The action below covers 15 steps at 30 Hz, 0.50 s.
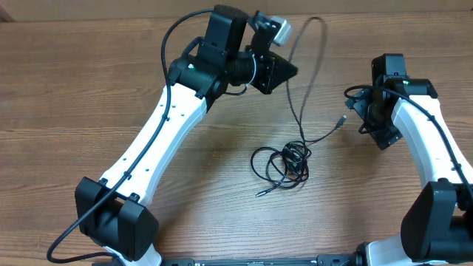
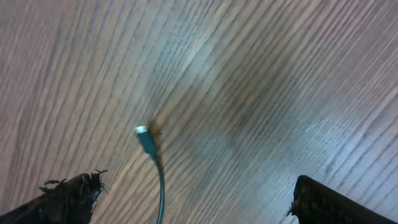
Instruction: Untangle cables
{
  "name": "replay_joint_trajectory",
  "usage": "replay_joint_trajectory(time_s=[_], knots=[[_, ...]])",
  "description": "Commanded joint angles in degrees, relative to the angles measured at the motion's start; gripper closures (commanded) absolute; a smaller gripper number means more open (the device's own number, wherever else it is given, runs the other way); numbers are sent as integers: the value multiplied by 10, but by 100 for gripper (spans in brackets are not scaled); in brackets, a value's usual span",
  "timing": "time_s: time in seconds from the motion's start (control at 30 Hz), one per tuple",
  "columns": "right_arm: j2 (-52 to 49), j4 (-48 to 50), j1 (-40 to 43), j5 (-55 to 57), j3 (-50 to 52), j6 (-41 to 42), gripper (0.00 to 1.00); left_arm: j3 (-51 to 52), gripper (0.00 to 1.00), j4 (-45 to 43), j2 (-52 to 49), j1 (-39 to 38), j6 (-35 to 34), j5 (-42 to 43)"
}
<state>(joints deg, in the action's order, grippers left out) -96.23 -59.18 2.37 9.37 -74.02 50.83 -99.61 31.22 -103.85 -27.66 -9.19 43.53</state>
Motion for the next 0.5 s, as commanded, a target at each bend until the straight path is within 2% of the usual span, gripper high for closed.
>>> replay_joint_trajectory(time_s=[0.0,0.13,0.33,0.43,0.47], knots=[[-2,28,0,-25,1,7,0,-57,96,-10,5,3,6,105],[-2,-10,0,-125,1,-27,0,-113,96,-10,15,3,-25,86],[11,4,0,-244,1,-242,0,-194,96,-6,24,6,-92,8],[20,17,0,-312,1,-337,0,-219,96,-4,24,7,-102,-8],[21,17,0,-319,1,-346,0,-225,96,1,24,7,-101,-19]])
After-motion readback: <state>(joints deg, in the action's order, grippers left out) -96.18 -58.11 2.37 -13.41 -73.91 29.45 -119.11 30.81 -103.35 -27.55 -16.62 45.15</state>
